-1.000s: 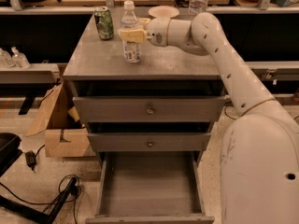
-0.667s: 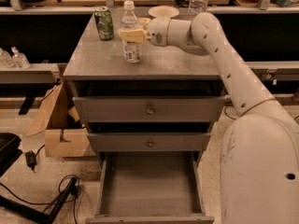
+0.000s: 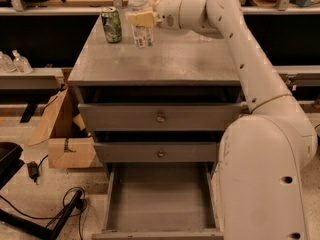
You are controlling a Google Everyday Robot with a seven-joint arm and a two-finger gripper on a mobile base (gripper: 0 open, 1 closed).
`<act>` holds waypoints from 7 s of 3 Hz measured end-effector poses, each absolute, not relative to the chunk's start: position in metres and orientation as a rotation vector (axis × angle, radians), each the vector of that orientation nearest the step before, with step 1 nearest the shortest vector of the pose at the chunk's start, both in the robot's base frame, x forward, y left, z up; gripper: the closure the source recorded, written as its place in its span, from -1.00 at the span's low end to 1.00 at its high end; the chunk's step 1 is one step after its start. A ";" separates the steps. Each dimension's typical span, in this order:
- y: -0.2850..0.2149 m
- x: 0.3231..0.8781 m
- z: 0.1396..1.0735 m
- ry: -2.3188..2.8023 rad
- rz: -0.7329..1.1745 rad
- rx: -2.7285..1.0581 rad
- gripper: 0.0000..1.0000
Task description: Place blue plastic bottle into bottom drawer
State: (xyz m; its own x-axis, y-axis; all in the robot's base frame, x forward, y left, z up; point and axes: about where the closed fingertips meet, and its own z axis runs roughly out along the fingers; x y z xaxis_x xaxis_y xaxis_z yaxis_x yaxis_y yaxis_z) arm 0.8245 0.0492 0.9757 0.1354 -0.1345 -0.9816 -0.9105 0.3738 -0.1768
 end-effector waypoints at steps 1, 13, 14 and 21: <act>0.033 0.815 1.027 1.308 0.640 -1.068 1.00; -0.028 0.536 0.635 1.332 0.892 -0.982 1.00; -0.028 0.536 0.635 1.332 0.892 -0.982 1.00; 0.088 0.612 0.364 1.282 1.086 -0.956 1.00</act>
Offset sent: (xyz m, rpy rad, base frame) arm -0.0946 -0.0642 0.0836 -0.1449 -0.0234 -0.2430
